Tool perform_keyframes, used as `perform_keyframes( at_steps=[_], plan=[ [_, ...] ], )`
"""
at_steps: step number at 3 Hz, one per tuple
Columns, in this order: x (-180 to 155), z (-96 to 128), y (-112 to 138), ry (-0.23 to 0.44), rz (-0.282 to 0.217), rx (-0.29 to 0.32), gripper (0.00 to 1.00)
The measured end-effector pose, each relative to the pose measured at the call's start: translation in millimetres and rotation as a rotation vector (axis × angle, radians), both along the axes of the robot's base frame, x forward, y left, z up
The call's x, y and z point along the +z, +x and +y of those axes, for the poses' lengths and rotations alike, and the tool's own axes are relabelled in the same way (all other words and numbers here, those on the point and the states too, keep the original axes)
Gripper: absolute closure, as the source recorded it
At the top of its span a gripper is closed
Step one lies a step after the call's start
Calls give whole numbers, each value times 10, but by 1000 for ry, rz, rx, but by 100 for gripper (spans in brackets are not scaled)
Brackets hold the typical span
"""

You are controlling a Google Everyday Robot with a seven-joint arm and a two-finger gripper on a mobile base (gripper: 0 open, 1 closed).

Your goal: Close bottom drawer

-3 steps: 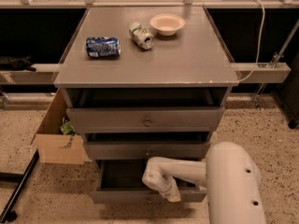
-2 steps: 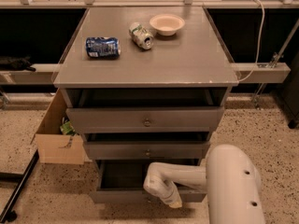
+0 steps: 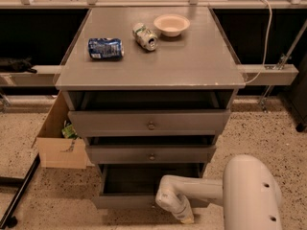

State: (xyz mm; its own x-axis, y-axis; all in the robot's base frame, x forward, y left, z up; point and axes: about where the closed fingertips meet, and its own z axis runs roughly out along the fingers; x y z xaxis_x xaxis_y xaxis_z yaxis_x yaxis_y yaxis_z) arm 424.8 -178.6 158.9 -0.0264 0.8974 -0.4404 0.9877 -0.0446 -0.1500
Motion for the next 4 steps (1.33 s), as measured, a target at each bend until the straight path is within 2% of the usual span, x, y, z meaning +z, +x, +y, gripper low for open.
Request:
perform_keyframes(
  at_steps=[1,2,3,4],
  plan=[
    [53,10,8,88,-80,19,100],
    [159,24,-59,258,-263,14,100],
    [159,-149,-34,317,-355,3,100],
    [146,-124,-52,312,-355,10,100]
  ],
)
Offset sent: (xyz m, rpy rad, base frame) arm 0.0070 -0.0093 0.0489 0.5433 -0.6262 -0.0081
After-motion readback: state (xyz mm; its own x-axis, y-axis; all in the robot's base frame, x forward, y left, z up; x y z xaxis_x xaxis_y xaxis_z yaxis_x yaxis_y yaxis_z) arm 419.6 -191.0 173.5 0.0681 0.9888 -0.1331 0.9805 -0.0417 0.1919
